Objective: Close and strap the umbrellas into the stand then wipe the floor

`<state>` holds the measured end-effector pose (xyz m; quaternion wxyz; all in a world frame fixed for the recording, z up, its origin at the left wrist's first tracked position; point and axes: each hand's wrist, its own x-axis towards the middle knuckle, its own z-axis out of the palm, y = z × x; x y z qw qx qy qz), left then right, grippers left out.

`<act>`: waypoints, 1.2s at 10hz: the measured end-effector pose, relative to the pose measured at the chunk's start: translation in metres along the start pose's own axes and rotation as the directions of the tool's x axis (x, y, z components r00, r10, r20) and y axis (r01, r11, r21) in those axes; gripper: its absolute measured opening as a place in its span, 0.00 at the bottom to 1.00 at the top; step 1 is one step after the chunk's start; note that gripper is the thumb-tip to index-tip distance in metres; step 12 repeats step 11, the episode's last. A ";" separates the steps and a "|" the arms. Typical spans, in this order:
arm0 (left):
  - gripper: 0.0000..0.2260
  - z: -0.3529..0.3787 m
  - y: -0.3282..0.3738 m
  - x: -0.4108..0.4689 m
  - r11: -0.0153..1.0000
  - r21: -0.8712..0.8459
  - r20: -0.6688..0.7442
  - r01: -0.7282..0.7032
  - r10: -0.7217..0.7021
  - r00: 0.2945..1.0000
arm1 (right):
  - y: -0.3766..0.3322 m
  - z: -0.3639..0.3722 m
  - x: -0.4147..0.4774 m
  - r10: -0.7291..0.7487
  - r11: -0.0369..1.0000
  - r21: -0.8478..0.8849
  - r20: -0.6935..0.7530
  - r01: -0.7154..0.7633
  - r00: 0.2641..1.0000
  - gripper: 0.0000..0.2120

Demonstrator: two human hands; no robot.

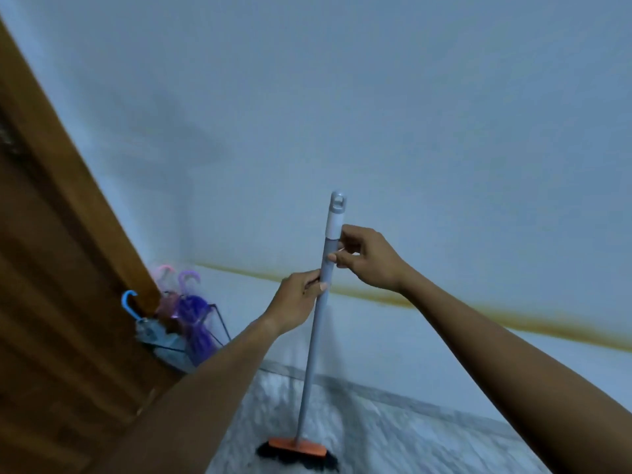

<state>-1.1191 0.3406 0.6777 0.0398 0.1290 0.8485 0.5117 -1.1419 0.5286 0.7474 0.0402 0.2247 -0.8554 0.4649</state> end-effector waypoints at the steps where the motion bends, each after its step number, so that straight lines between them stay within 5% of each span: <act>1: 0.08 0.029 0.007 0.041 1.000 0.012 0.027 0.006 -0.007 1.000 | 0.032 -0.030 0.011 0.035 0.999 0.001 -0.015 -0.035 0.999 0.03; 3: 0.15 0.069 0.015 0.106 1.000 -0.005 0.067 0.024 -0.024 0.997 | 0.081 -0.075 0.035 0.118 0.993 -0.016 -0.016 -0.118 0.993 0.03; 4: 0.16 0.083 0.017 0.130 1.000 0.000 0.085 0.018 -0.018 0.996 | 0.098 -0.092 0.046 0.159 0.987 0.006 -0.038 -0.159 0.987 0.13; 6: 0.12 0.096 0.021 0.167 0.999 0.032 0.033 0.021 -0.022 0.999 | 0.128 -0.106 0.065 0.230 0.972 0.077 -0.107 -0.223 0.967 0.03; 8: 0.17 0.099 0.017 0.182 0.999 0.008 0.006 0.041 -0.042 0.999 | 0.140 -0.105 0.076 0.283 0.957 0.106 -0.142 -0.270 0.948 0.06; 10: 0.08 0.095 0.017 0.174 0.998 -0.028 0.010 0.065 -0.064 0.998 | 0.138 -0.103 0.076 0.275 0.961 0.058 -0.151 -0.269 0.950 0.03; 11: 0.19 0.092 0.018 0.164 0.991 -0.059 -0.001 0.118 -0.118 0.993 | 0.133 -0.101 0.069 0.307 0.951 0.048 -0.217 -0.304 0.927 0.06; 12: 0.19 0.092 0.018 0.164 0.991 -0.059 -0.001 0.118 -0.118 0.993 | 0.133 -0.101 0.069 0.307 0.951 0.048 -0.217 -0.304 0.927 0.06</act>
